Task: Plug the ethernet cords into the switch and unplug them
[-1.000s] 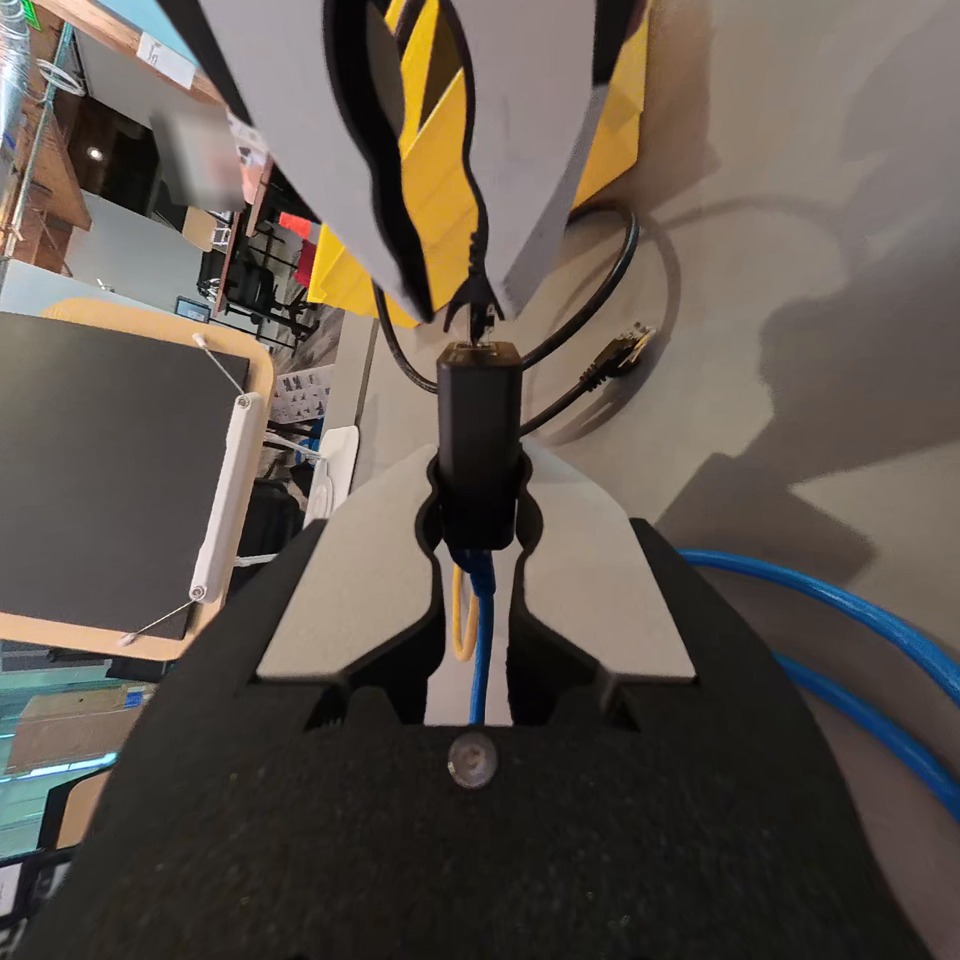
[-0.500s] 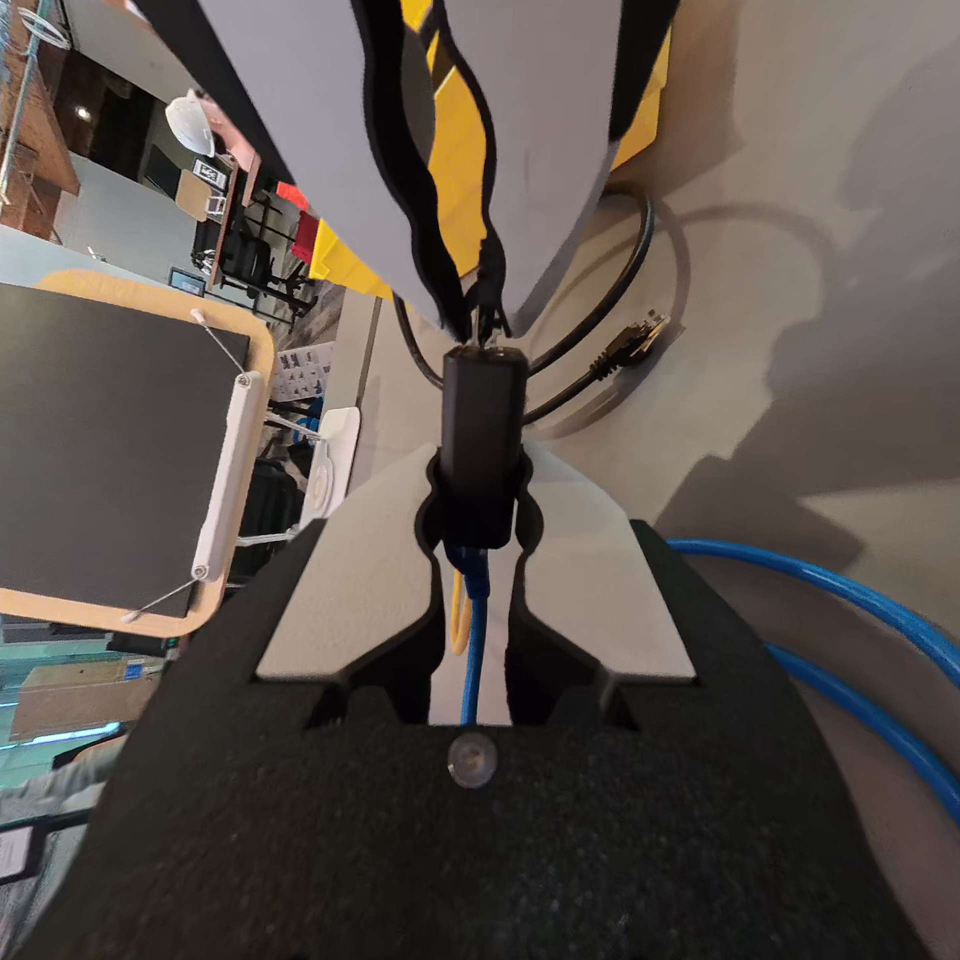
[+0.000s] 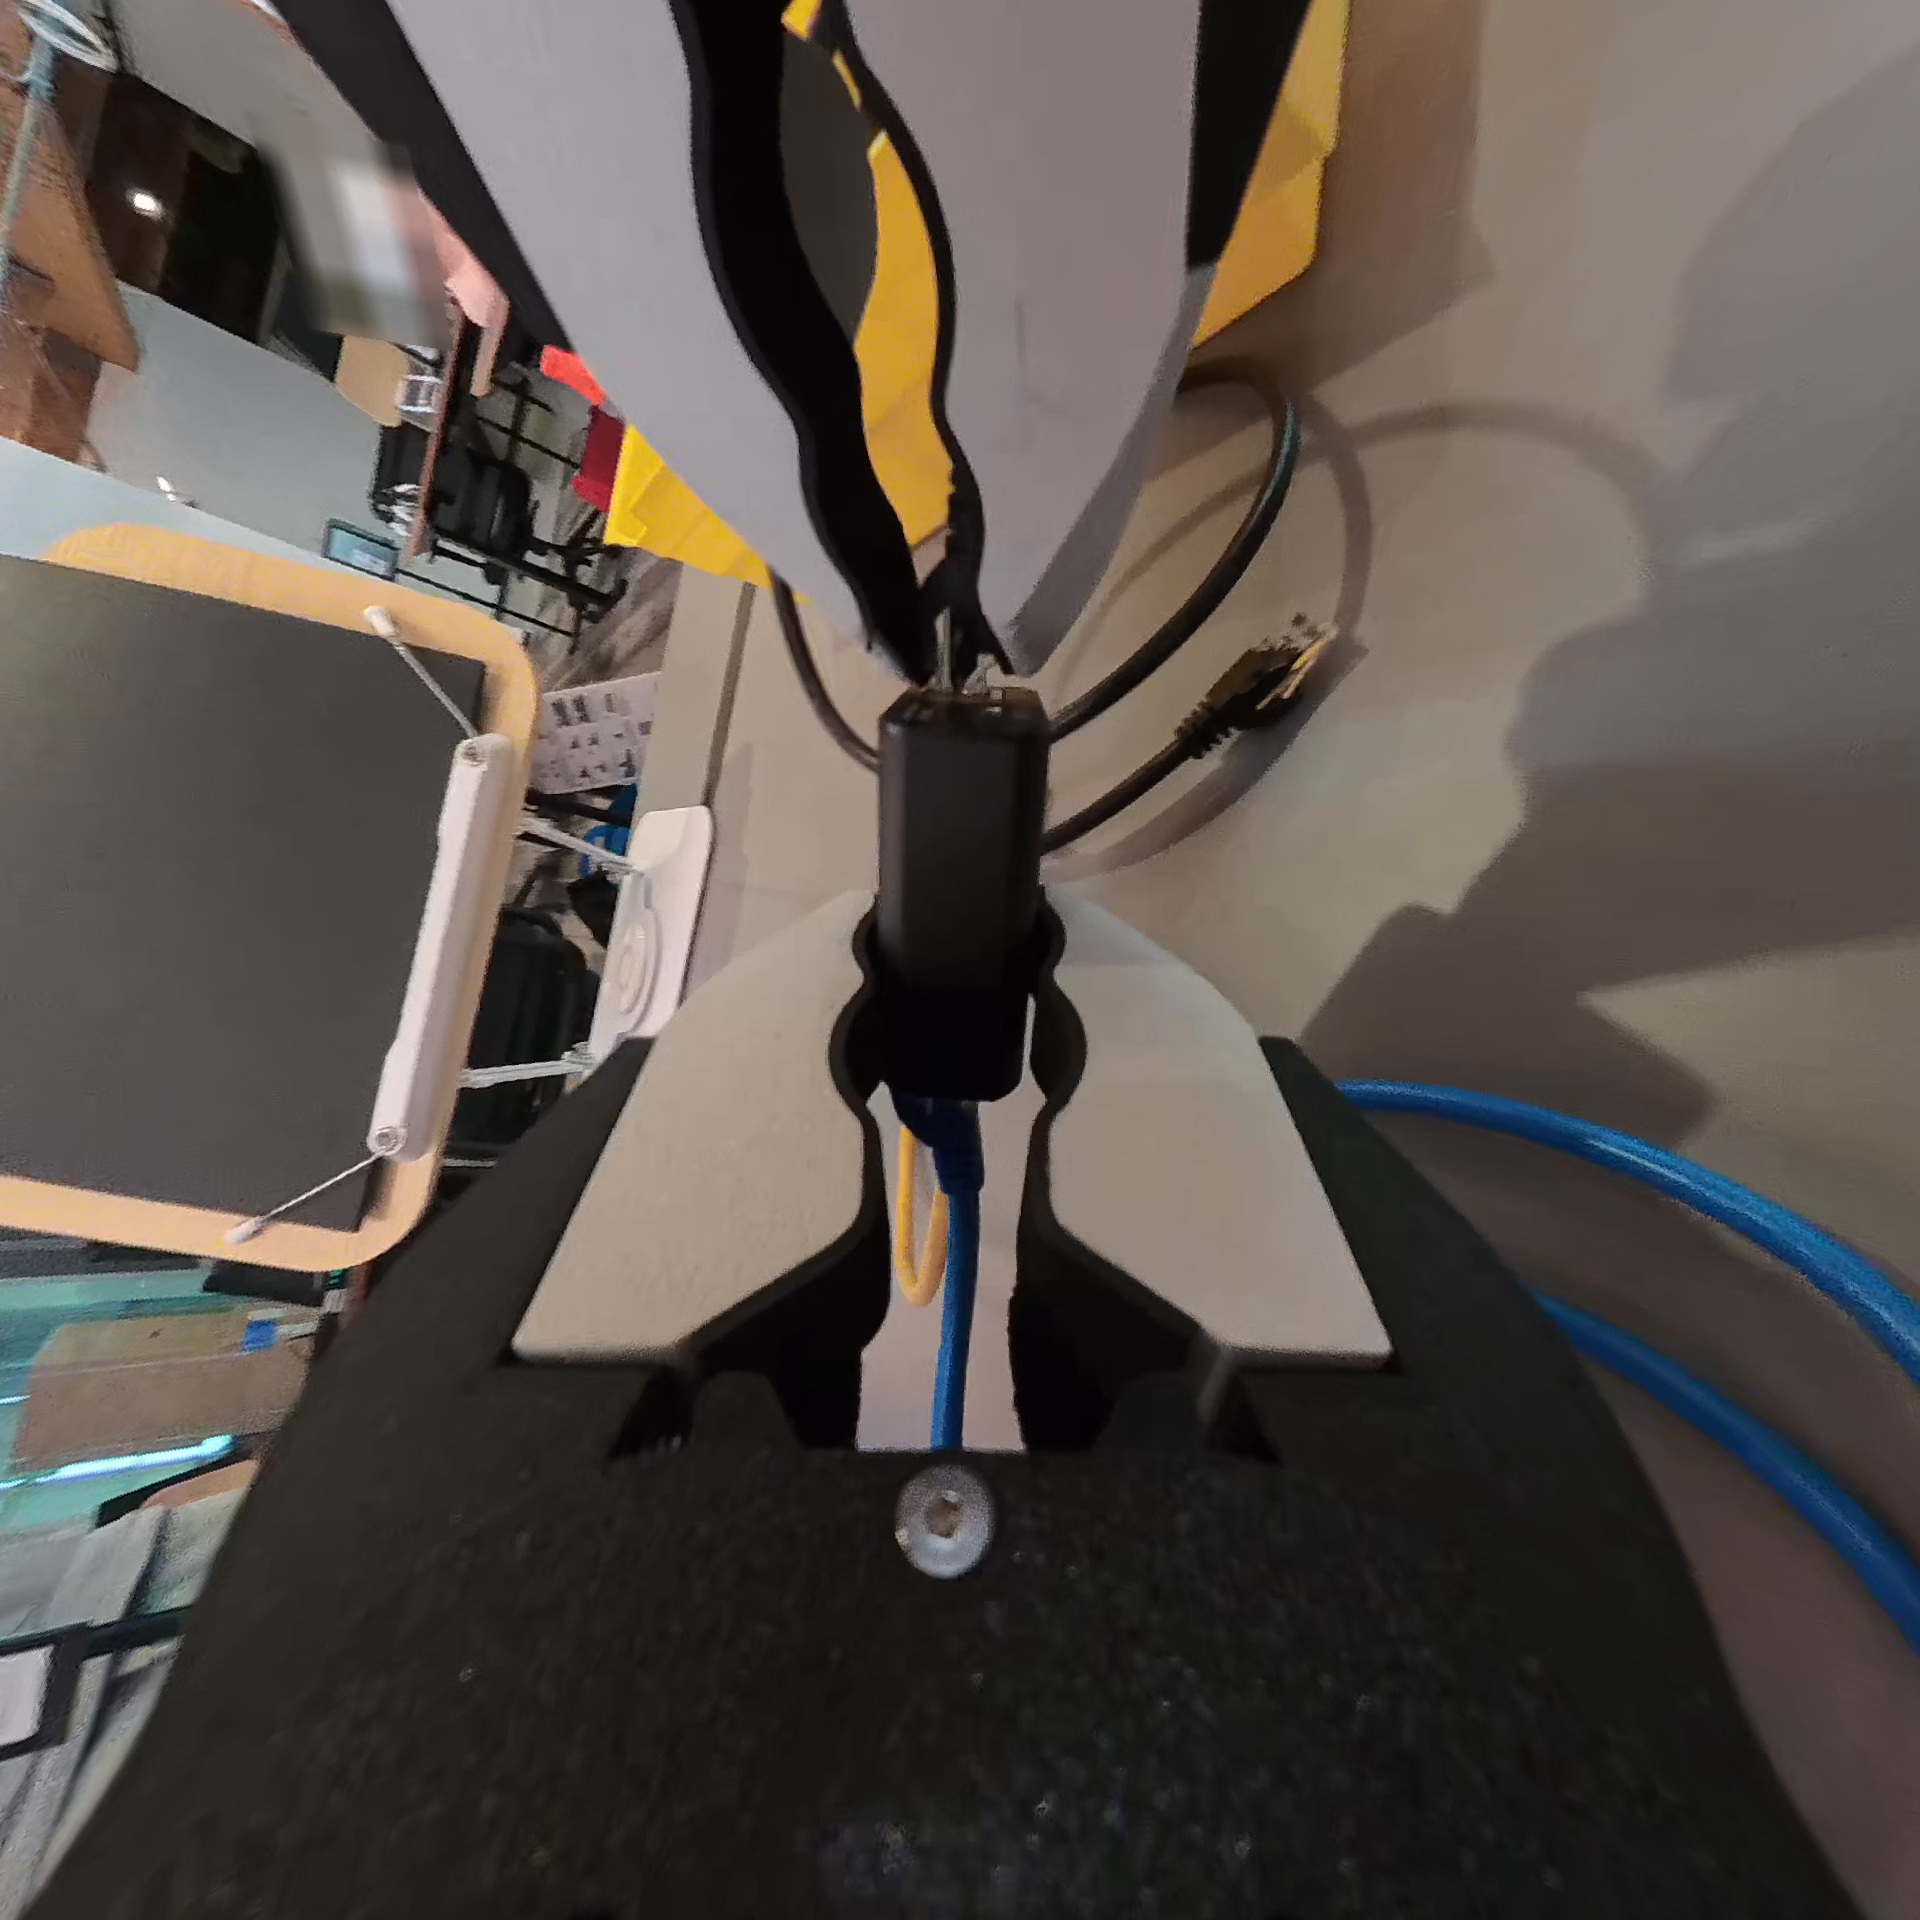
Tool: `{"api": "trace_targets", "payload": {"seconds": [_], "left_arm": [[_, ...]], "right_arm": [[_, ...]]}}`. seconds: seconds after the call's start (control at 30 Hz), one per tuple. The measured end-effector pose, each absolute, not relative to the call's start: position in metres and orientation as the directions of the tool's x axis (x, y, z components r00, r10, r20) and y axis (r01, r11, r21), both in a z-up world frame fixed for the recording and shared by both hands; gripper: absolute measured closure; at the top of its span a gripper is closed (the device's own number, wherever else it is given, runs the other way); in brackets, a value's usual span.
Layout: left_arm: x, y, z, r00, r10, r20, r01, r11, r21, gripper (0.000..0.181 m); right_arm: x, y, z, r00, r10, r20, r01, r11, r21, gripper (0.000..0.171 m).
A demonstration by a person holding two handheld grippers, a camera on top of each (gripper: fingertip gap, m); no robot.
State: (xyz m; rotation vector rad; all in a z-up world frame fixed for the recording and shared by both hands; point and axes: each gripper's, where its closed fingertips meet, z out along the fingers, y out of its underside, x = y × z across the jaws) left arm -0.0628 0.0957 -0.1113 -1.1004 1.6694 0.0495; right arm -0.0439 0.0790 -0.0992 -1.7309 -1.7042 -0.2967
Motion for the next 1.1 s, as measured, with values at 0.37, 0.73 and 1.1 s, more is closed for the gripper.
{"api": "trace_targets", "payload": {"seconds": [0.37, 0.73, 1.1], "left_arm": [[-0.070, 0.105, -0.098, 0.051, -0.451, -0.891, -0.668, 0.648, -0.367, 0.157], [-0.069, 0.101, -0.096, 0.053, -0.454, -0.889, -0.664, 0.649, -0.371, 0.156], [-0.071, 0.122, -0.081, 0.172, -0.412, -0.895, -0.710, 0.577, -0.402, 0.157]], "right_arm": [[-0.052, 0.071, -0.077, 0.600, 0.786, -0.148, 0.478, -0.501, -0.722, 0.138], [-0.054, 0.071, -0.086, 0.650, 0.736, -0.192, 0.364, -0.522, -0.771, 0.158], [0.001, 0.057, -0.011, 0.691, 0.721, -0.044, 0.351, -0.389, -0.852, 0.158]]}}
